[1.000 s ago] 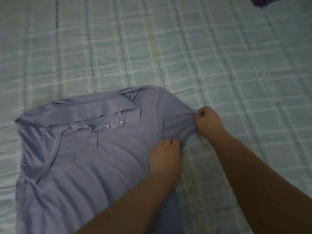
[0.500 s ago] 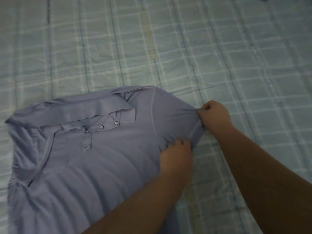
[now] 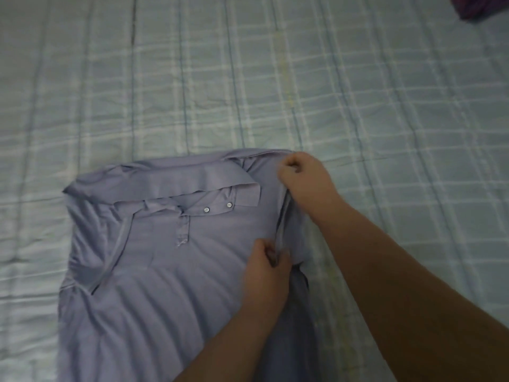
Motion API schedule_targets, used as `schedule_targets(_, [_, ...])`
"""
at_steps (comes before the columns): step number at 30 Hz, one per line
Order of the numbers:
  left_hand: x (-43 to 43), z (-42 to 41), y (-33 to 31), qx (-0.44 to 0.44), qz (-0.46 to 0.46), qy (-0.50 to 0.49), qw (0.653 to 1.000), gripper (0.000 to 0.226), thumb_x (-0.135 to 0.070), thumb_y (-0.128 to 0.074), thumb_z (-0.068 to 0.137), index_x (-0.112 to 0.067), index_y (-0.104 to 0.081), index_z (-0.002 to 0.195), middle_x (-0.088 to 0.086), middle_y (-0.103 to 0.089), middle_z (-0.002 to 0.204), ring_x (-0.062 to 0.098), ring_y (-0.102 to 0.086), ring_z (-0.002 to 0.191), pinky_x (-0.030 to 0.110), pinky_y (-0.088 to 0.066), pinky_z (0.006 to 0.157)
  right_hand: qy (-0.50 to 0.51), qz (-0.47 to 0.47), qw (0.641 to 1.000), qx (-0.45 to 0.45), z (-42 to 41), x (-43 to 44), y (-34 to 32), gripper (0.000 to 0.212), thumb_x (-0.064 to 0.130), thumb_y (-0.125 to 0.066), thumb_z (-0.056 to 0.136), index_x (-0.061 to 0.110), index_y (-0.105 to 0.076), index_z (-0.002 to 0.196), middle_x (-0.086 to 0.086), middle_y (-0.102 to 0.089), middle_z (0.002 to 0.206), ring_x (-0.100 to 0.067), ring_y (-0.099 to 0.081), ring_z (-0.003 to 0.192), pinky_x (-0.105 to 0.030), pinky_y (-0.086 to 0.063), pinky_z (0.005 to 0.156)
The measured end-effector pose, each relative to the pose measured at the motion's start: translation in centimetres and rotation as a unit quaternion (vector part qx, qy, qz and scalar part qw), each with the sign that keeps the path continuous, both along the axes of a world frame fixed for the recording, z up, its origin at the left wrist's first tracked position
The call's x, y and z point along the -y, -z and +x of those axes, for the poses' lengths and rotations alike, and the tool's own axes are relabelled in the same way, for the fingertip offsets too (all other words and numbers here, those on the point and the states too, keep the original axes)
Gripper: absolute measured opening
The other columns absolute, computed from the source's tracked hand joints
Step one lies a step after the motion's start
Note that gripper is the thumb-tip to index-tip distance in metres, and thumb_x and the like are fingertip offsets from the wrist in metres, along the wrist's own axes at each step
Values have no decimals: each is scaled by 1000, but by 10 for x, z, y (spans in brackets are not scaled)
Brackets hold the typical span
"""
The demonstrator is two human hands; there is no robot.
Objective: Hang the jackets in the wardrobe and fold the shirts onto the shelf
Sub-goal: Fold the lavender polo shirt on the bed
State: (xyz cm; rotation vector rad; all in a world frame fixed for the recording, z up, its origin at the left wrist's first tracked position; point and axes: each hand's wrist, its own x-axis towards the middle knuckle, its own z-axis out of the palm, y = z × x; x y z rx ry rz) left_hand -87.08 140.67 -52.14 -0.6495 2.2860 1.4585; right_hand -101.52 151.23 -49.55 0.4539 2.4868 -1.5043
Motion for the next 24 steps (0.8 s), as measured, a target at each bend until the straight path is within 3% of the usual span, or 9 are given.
schedule_targets(3, [22,3,7,28,-14,-12,999,26,-21,-70,87,-16,-44,83,-6,-47,64,4,-43,55,20,-35,54,-125,15,990,59,4,33,15,18,19,-51,98,15,-69,98,3,-65,85,-12,-59,81,-28,-48,86])
schedule_targets(6, [39,5,4,55,-18,-9,998,30,-20,-69,86,-18,-40,84,-4,-52,67,3,-46,55,20,-39,54,-51,37,998,15,17,33,24,25,9,-43,94,25,-64,94,0,-69,91,-22,-64,85,-38,-52,86])
schedule_targets(9, [53,6,-1,40,-82,58,994,26,-25,-63,85,-22,-37,85,-4,-56,75,12,-53,65,34,-43,62,-35,157,986,-43,30,23,34,34,12,-43,88,17,-65,113,-8,-66,117,-28,-59,109,-38,-44,98])
schedule_targets(12, [63,4,4,-111,-262,187,940,22,-28,-59,79,-23,-50,99,1,-58,101,26,-54,92,42,-48,76,-165,251,949,-97,35,24,55,50,26,-36,91,4,-57,131,-19,-56,135,-36,-50,127,-44,-36,111])
schedule_targets(15, [65,8,20,-181,-352,265,879,49,-31,-58,78,-16,-60,125,10,-57,130,33,-49,122,50,-40,101,-262,365,889,-92,41,26,76,58,34,-36,95,3,-44,144,-21,-41,150,-39,-37,139,-50,-30,115])
schedule_targets(18, [71,18,37,-147,-361,325,861,61,-41,-51,88,-23,-45,146,12,-41,153,34,-32,144,59,-24,113,-261,412,868,-94,49,30,88,63,39,-37,97,8,-31,152,-16,-28,159,-34,-26,146,-51,-21,119])
schedule_targets(24, [80,26,63,-115,-383,389,830,67,-53,-33,95,-32,-16,156,9,-21,163,33,-11,151,64,-14,116,-250,434,861,-92,50,34,95,67,43,-33,97,10,-24,155,-13,-23,161,-31,-21,149,-49,-15,121])
